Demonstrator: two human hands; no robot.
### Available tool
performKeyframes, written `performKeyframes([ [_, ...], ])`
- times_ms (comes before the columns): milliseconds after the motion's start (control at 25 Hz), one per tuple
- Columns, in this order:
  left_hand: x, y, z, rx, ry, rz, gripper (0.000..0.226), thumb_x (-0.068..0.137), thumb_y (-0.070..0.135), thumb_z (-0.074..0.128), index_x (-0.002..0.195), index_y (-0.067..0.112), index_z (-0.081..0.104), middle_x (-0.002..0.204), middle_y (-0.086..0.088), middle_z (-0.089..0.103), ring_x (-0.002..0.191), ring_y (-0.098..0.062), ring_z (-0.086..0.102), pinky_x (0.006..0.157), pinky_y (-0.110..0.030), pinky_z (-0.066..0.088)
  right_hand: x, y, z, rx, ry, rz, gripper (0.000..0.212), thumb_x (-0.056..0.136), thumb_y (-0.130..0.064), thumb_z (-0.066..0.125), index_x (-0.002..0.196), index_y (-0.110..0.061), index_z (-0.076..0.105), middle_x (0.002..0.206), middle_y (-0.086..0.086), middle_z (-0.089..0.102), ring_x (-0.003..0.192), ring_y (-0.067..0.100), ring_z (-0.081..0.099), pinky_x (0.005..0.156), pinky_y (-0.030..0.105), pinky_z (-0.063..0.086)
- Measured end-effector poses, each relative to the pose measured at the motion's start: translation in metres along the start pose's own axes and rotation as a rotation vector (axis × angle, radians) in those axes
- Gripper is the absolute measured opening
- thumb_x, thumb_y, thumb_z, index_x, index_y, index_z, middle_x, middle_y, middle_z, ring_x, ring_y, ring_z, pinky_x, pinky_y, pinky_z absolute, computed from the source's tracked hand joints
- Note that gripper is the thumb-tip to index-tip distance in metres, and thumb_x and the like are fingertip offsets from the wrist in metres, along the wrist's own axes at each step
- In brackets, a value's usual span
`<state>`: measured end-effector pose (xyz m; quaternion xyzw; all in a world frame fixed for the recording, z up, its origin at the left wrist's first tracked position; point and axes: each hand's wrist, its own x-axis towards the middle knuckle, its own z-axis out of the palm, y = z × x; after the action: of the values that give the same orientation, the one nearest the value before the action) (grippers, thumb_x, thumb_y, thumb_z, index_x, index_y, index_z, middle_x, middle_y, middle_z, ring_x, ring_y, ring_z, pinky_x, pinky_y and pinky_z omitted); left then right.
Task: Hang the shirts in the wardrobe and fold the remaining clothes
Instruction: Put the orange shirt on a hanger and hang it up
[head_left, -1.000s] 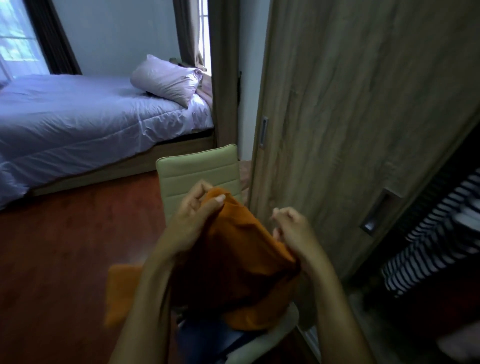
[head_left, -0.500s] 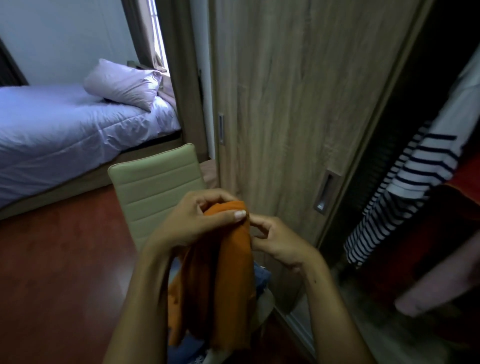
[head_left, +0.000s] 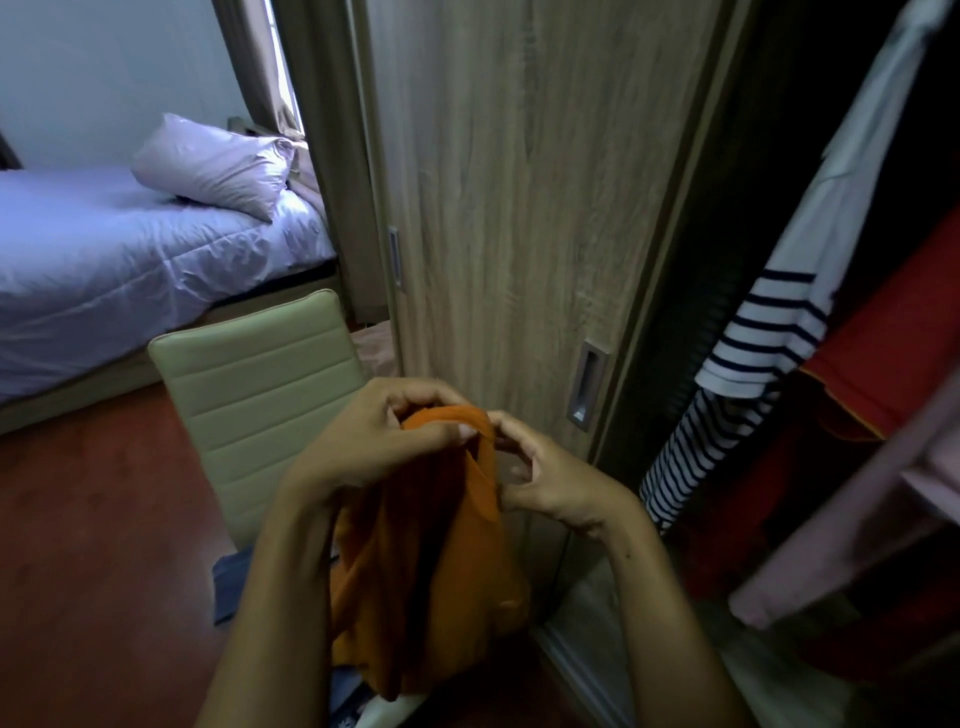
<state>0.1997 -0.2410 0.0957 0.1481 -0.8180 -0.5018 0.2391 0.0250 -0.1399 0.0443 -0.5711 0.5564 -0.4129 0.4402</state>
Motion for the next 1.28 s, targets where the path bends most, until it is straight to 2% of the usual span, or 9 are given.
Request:
performKeyframes([
  [80,0.008,0.003,0.011,0.007,-0.007,0.013,0.012,0.071,0.031,0.065,0.079,0.025,0.072,0.078,0.002,0.071,0.076,-0.008,0.064,0.073,-0.021,0.050,-0.005,-0.001,-0.005,0.020,-0.065,0.010,0.053,0.080,0.004,0.063,0.123,-0.026,0.054,0.127,-0.002,0.057,0.123,0.008,0.050,0.102,0.027,0.042],
  [160,0.014,0.006,0.017,0.017,0.061,0.030,0.009,0.072,0.023,0.063,0.076,0.023,0.071,0.076,0.004,0.069,0.073,-0.005,0.062,0.071,-0.019,0.048,-0.010,-0.001,-0.009,-0.045,-0.033,0.016,0.036,0.083,0.002,0.062,0.116,-0.011,0.059,0.110,0.007,0.064,0.107,0.016,0.062,0.096,0.033,0.049],
  [320,0.024,0.005,0.022,0.113,0.291,0.058,0.012,0.073,0.016,0.056,0.075,0.019,0.067,0.072,0.007,0.066,0.070,-0.002,0.058,0.067,-0.018,0.045,-0.023,-0.009,-0.026,-0.190,0.352,0.115,0.010,0.086,-0.012,0.062,0.097,-0.013,0.061,0.093,0.018,0.065,0.086,0.027,0.065,0.083,0.043,0.055],
  [440,0.032,0.001,0.026,0.134,0.443,0.034,0.011,0.073,0.018,0.056,0.075,0.022,0.066,0.073,0.006,0.065,0.070,0.001,0.057,0.065,-0.013,0.044,-0.028,-0.016,-0.032,-0.384,0.612,0.057,0.008,0.084,-0.014,0.062,0.080,-0.020,0.058,0.092,0.003,0.056,0.085,0.017,0.057,0.072,0.032,0.051],
  [640,0.041,-0.009,0.030,0.287,0.611,-0.060,0.017,0.081,0.003,0.058,0.083,0.018,0.066,0.081,0.001,0.065,0.065,0.002,0.054,0.058,-0.006,0.039,-0.032,-0.032,-0.031,-0.291,0.733,0.002,0.009,0.088,-0.017,0.059,0.086,-0.025,0.056,0.084,-0.007,0.062,0.071,0.003,0.061,0.057,0.016,0.050],
  [800,0.044,-0.012,0.035,0.470,0.574,-0.101,0.012,0.081,0.011,0.060,0.091,0.017,0.065,0.085,-0.003,0.068,0.078,-0.018,0.061,0.067,-0.027,0.043,-0.036,-0.046,-0.029,-0.243,0.839,-0.065,0.013,0.086,-0.015,0.060,0.082,-0.027,0.055,0.079,-0.006,0.061,0.065,0.002,0.060,0.053,0.014,0.045],
  [960,0.043,-0.009,0.041,0.562,0.592,-0.092,0.017,0.075,0.008,0.062,0.091,0.013,0.062,0.079,-0.006,0.064,0.070,-0.021,0.054,0.064,-0.028,0.037,-0.045,-0.062,-0.028,-0.193,1.006,-0.154,0.014,0.084,-0.007,0.060,0.082,-0.021,0.056,0.075,-0.006,0.058,0.062,-0.003,0.057,0.050,0.010,0.043],
  [1120,0.037,-0.001,0.032,0.416,0.407,0.049,0.041,0.070,-0.010,0.053,0.093,0.024,0.053,0.088,0.006,0.063,0.068,-0.002,0.056,0.060,-0.012,0.040,-0.054,-0.074,-0.036,-0.108,1.175,-0.185,0.011,0.084,-0.005,0.060,0.085,-0.015,0.060,0.072,-0.004,0.059,0.058,-0.003,0.056,0.049,0.013,0.047],
  [1280,0.034,0.004,0.039,0.179,0.216,0.199,0.050,0.077,-0.012,0.042,0.081,0.037,0.049,0.105,0.008,0.064,0.093,-0.014,0.063,0.066,-0.021,0.049,-0.062,-0.075,-0.045,-0.007,1.264,-0.131,0.013,0.086,-0.006,0.059,0.084,-0.018,0.059,0.068,-0.001,0.058,0.045,-0.001,0.049,0.043,0.016,0.042],
])
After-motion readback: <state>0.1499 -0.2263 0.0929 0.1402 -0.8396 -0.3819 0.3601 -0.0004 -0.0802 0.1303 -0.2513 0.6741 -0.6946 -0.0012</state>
